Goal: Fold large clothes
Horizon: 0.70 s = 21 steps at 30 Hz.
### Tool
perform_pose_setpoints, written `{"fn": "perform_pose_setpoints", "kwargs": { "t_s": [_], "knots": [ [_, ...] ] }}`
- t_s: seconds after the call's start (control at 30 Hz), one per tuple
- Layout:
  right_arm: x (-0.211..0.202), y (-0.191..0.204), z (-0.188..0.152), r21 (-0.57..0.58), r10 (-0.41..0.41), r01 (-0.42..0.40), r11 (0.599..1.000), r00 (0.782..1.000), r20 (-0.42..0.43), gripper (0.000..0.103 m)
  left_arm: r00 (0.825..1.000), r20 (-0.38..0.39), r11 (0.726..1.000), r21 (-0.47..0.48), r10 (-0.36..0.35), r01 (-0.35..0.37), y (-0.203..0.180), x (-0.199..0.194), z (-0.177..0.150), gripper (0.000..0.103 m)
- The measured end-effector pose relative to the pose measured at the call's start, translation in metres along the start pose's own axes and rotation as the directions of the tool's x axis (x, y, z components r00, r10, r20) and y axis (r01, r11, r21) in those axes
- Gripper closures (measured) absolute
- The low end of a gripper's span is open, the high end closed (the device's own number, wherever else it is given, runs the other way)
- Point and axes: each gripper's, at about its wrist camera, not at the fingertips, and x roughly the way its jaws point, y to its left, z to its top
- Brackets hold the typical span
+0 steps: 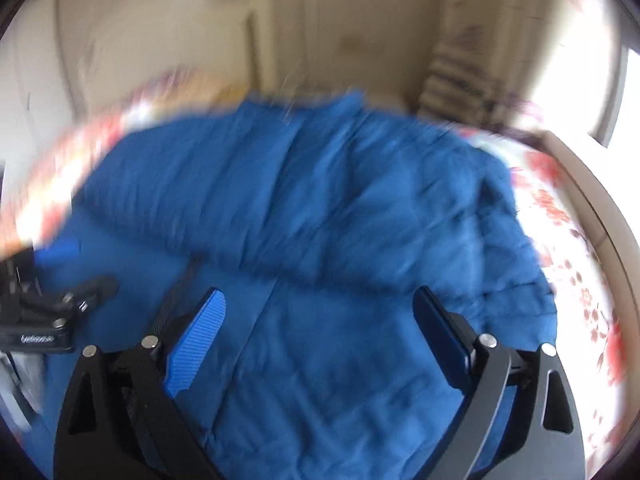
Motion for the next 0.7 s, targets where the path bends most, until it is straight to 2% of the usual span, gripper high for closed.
{"fn": "perform_pose_setpoints", "kwargs": {
  "t_s": [0.03, 0.13, 0.2, 0.27, 0.3, 0.33, 0.37, 0.4, 0.47, 0.5, 0.53, 0.57, 0.6, 0.63, 0.67, 0.7],
  "knots": [
    [0.0, 0.003, 0.0, -0.007, -0.023, 0.023, 1.0, 1.0, 0.009, 0.006, 1.0, 0.012, 1.0, 0.012, 0.013, -0.013, -0.002, -0.003, 0.001, 0.004],
    [-0.009, -0.007, -0.002, 0.055, -0.003, 0.003, 0.999, 1.0, 0.009, 0.006, 1.0, 0.004, 1.0, -0.023, 0.005, -0.005, 0.007, -0.007, -0.001, 0.004],
    [-0.022, -0.021, -0.011, 0.082, -0.033, 0.03, 0.996, 0.999, 0.035, 0.006, 0.998, 0.032, 0.997, -0.056, 0.051, -0.049, 0.019, -0.019, -0.009, 0.004],
    [-0.024, -0.042, -0.027, 0.134, -0.069, 0.068, 0.989, 0.998, 0.008, 0.006, 0.993, 0.046, 0.987, -0.125, 0.105, -0.099, 0.042, -0.029, -0.02, 0.004],
    [-0.022, -0.051, -0.032, 0.167, -0.056, 0.056, 0.984, 0.998, -0.006, 0.005, 0.993, 0.035, 0.982, -0.156, 0.113, -0.106, 0.052, -0.03, -0.025, 0.004],
    [-0.021, -0.066, -0.038, 0.232, 0.015, -0.013, 0.973, 1.0, -0.01, 0.005, 0.996, 0.009, 0.973, -0.216, 0.087, -0.083, 0.068, -0.028, -0.031, 0.004],
    [-0.023, -0.071, -0.039, 0.256, 0.049, -0.047, 0.965, 0.999, -0.002, 0.005, 0.998, 0.011, 0.969, -0.242, 0.061, -0.057, 0.072, -0.031, -0.035, 0.004],
    [-0.027, -0.074, -0.041, 0.26, 0.043, -0.043, 0.965, 0.999, 0.005, 0.005, 0.999, 0.02, 0.965, -0.262, 0.04, -0.033, 0.078, -0.033, -0.037, 0.004],
    [-0.041, -0.07, -0.044, 0.257, -0.001, -0.012, 0.966, 0.999, 0.049, 0.005, 0.996, 0.034, 0.963, -0.261, 0.076, -0.065, 0.077, -0.038, -0.038, 0.005],
    [-0.05, -0.067, -0.046, 0.246, 0.022, -0.046, 0.968, 0.995, 0.098, 0.005, 0.993, 0.062, 0.964, -0.253, 0.099, -0.08, 0.074, -0.043, -0.039, 0.005],
    [-0.063, -0.057, -0.051, 0.2, 0.09, -0.126, 0.972, 0.979, 0.181, 0.005, 0.985, 0.135, 0.972, -0.222, 0.103, -0.071, 0.065, -0.057, -0.043, 0.005],
    [-0.071, -0.047, -0.056, 0.149, 0.139, -0.173, 0.974, 0.966, 0.217, 0.005, 0.977, 0.205, 0.987, -0.161, 0.057, -0.024, 0.052, -0.07, -0.047, 0.005],
    [-0.075, -0.035, -0.062, 0.071, 0.189, -0.21, 0.975, 0.957, 0.221, 0.005, 0.974, 0.227, 0.993, -0.117, 0.018, 0.009, 0.042, -0.076, -0.05, 0.005],
    [-0.074, -0.022, -0.064, -0.004, 0.215, -0.218, 0.976, 0.958, 0.191, 0.005, 0.973, 0.227, 0.998, -0.029, -0.05, 0.058, 0.025, -0.08, -0.054, 0.005],
    [-0.067, -0.005, -0.066, -0.088, 0.22, -0.211, 0.974, 0.969, 0.11, 0.005, 0.978, 0.193, 0.996, 0.042, -0.084, 0.077, 0.01, -0.077, -0.058, 0.005],
    [-0.058, 0.006, -0.067, -0.133, 0.203, -0.197, 0.971, 0.978, 0.037, 0.003, 0.987, 0.134, 0.991, 0.109, -0.087, 0.073, -0.005, -0.068, -0.063, 0.005]
  ]
}}
